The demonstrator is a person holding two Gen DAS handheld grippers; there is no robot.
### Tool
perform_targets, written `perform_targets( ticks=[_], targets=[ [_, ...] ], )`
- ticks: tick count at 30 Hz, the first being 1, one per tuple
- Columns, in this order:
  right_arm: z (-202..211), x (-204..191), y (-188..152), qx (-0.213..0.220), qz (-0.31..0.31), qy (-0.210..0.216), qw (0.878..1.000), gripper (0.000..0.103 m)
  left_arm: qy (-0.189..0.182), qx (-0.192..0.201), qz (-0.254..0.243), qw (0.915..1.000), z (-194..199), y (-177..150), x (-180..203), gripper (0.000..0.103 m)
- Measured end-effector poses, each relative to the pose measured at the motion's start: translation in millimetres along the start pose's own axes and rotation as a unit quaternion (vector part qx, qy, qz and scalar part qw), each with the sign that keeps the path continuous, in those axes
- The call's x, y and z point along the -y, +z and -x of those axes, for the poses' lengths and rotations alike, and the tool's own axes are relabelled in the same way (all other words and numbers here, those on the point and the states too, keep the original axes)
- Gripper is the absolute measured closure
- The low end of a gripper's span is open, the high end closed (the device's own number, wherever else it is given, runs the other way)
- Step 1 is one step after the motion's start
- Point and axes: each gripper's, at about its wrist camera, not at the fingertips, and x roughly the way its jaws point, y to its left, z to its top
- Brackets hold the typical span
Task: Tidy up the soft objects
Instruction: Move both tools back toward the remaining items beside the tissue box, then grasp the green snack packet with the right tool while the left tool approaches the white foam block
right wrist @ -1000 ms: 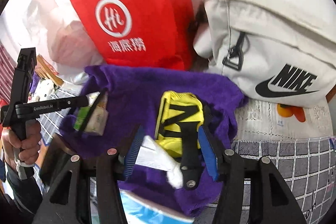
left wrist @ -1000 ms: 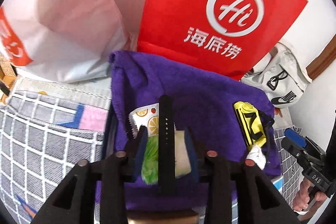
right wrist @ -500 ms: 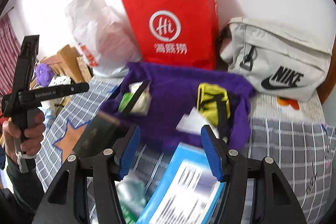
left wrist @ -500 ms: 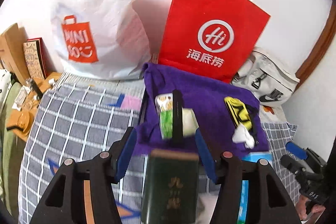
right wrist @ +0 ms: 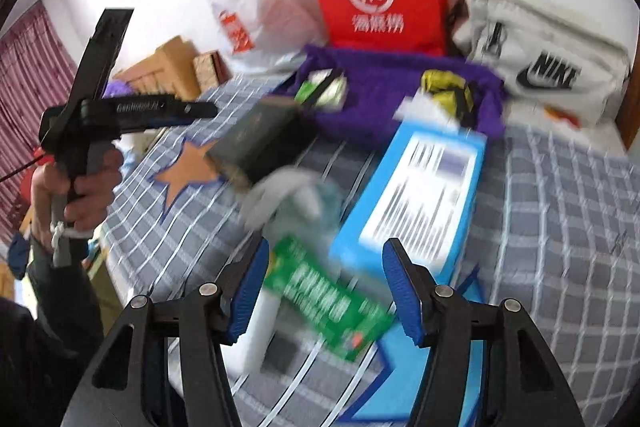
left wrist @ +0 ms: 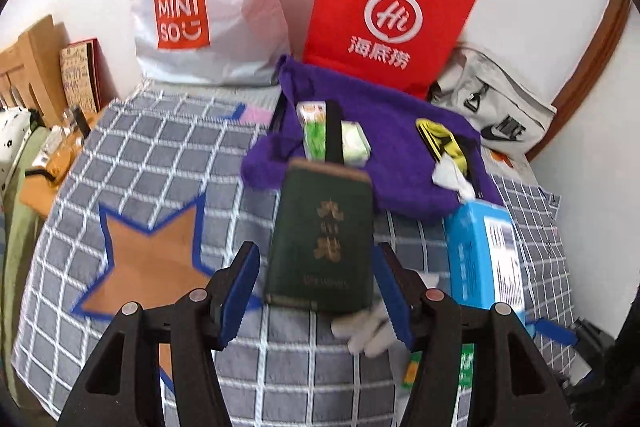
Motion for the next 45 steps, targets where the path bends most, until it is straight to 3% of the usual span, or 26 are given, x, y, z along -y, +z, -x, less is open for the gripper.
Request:
perform_targets(
  ticks=[3, 10, 20, 23, 26, 30, 37, 38, 39, 45],
  targets=[
    [-5.6, -6.3, -20.4, -0.013, -0.003, 0.008, 1.000, 0.043, 0.002, -0.007, 0.000, 1.0000, 2.7, -16.0, 0.9, 0.046],
    [-27.8, -11.1, -42.4, -0.032, 0.036, -0.049, 0.998, 0.044, 0.004, -0.009, 0.000, 1.0000, 13.3, -47.6, -8.7, 0.046],
    [-64.3, -19.9, -43.3, -0.060, 0.146, -0.060, 0.986, 0.043, -0.004, -0.011, -0.005, 0.9999, 12.3, -68.7, -15.9, 0.046],
    [-77.6, -26.3, -44.0, -0.076, 0.172, -0.067, 0.980, 0.039, -0.009, -0.014, -0.008, 0.9998, 9.8, -69.7, -14.7, 0.046],
    [-85.4, -26.5, -40.7, -0.073, 0.168, -0.065, 0.981, 0.039, -0.011, -0.015, -0.015, 0.9997, 8.5, -70.2, -12.6, 0.046],
    [-83.1, -18.9, -35.5, -0.065, 0.126, -0.057, 0.988, 0.061, -0.016, -0.018, -0.019, 0.9995, 7.0, -71.2, -11.3, 0.046],
    [-54.3, -20.0, -43.8, -0.048, 0.101, -0.054, 0.992, 0.074, -0.022, -0.024, -0.022, 0.9992, 5.3, -75.1, -8.6, 0.046],
    [-49.1, -19.5, -45.4, -0.044, 0.097, -0.056, 0.993, 0.079, -0.023, -0.024, -0.022, 0.9992, 6.1, -76.2, -8.2, 0.046],
    [-44.9, -19.2, -47.0, -0.041, 0.092, -0.057, 0.993, 0.092, -0.023, -0.024, -0.023, 0.9992, 7.1, -77.3, -7.8, 0.046],
    [-24.0, -6.2, -63.9, -0.032, 0.055, -0.078, 0.995, 0.092, -0.028, -0.032, -0.039, 0.9983, 10.5, -89.1, 1.4, 0.046]
  ],
)
